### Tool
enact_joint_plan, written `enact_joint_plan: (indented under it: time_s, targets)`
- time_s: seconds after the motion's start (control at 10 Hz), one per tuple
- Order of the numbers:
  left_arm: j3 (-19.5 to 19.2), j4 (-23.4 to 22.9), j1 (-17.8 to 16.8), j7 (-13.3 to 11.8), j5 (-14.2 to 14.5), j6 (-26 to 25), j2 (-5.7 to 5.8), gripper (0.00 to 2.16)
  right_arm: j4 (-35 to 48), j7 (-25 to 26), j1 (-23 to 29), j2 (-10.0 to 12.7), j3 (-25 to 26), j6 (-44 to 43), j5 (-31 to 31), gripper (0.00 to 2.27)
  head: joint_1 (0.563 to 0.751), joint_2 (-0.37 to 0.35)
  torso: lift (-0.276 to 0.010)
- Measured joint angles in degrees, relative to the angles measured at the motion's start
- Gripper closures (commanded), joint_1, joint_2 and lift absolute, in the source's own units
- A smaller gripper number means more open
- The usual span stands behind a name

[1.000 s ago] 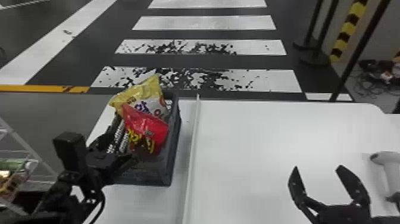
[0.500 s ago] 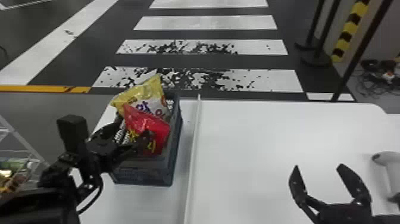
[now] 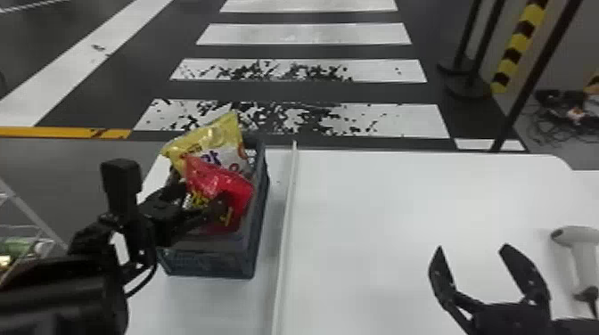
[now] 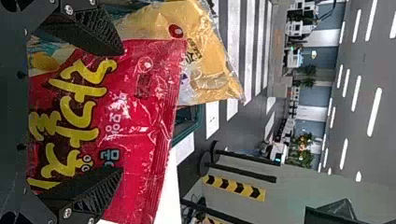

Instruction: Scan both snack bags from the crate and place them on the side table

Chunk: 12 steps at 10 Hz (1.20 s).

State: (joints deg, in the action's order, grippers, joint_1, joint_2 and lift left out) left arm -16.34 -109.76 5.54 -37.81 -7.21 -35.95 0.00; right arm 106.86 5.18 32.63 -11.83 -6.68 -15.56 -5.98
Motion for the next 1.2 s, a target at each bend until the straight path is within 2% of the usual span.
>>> enact_joint_plan:
  time_s: [0.1, 0.2, 0.3, 0.4, 0.5, 0.6, 0.8, 0.9, 1.2]
  targets:
    - [0.2, 0.9, -0.8, -0.5, -0.8, -0.7, 0.00, 0.24, 0.0, 0.0, -0.1, 0.0, 0.0, 0.1, 0.0, 0.08, 0.695, 0.073, -0.095]
    - [0.4, 2.0, -1.8, -2.6, -2.1, -1.3, 0.00, 0.26, 0.0, 0.0, -0.2, 0.0, 0.0, 0.3, 0.0, 0.08, 0.695, 0.066, -0.095]
    - [0.5, 3.1, -2.6, -3.4, -3.0, -1.5, 0.00, 0.30, 0.0, 0.0, -0.2, 0.0, 0.0, 0.4, 0.0, 0.08, 0.695, 0.064, -0.095]
    - [0.8, 4.7, -3.7, -4.3, -3.9, -1.5, 0.00, 0.48, -0.1, 0.0, -0.3, -0.1, 0.0, 0.5, 0.0, 0.08, 0.695, 0.061, -0.095]
    - [1.1, 6.2, -4.7, -5.7, -4.9, -1.5, 0.00, 0.56, -0.1, 0.0, -0.4, -0.1, 0.0, 0.9, 0.0, 0.08, 0.695, 0.054, -0.095]
    - [1.5, 7.6, -5.7, -7.2, -6.1, -1.6, 0.00, 1.24, -0.1, 0.0, -0.5, -0.1, 0.0, 1.2, 0.0, 0.08, 0.695, 0.047, -0.095]
    - [2.3, 8.5, -5.9, -7.5, -7.1, -1.5, 0.00, 1.88, -0.1, 0.0, -0.8, -0.1, 0.1, 1.6, 0.0, 0.08, 0.695, 0.036, -0.095]
    - [2.4, 7.5, -5.1, -7.1, -7.2, -1.4, 0.00, 2.13, -0.1, 0.0, -0.9, -0.1, 0.1, 2.0, 0.0, 0.08, 0.695, 0.037, -0.095]
    - [0.7, -3.7, -1.0, -6.9, -7.4, -2.8, 0.00, 2.14, -0.3, 0.0, -1.2, -0.1, 0.0, 2.6, 0.0, 0.08, 0.695, 0.059, -0.095]
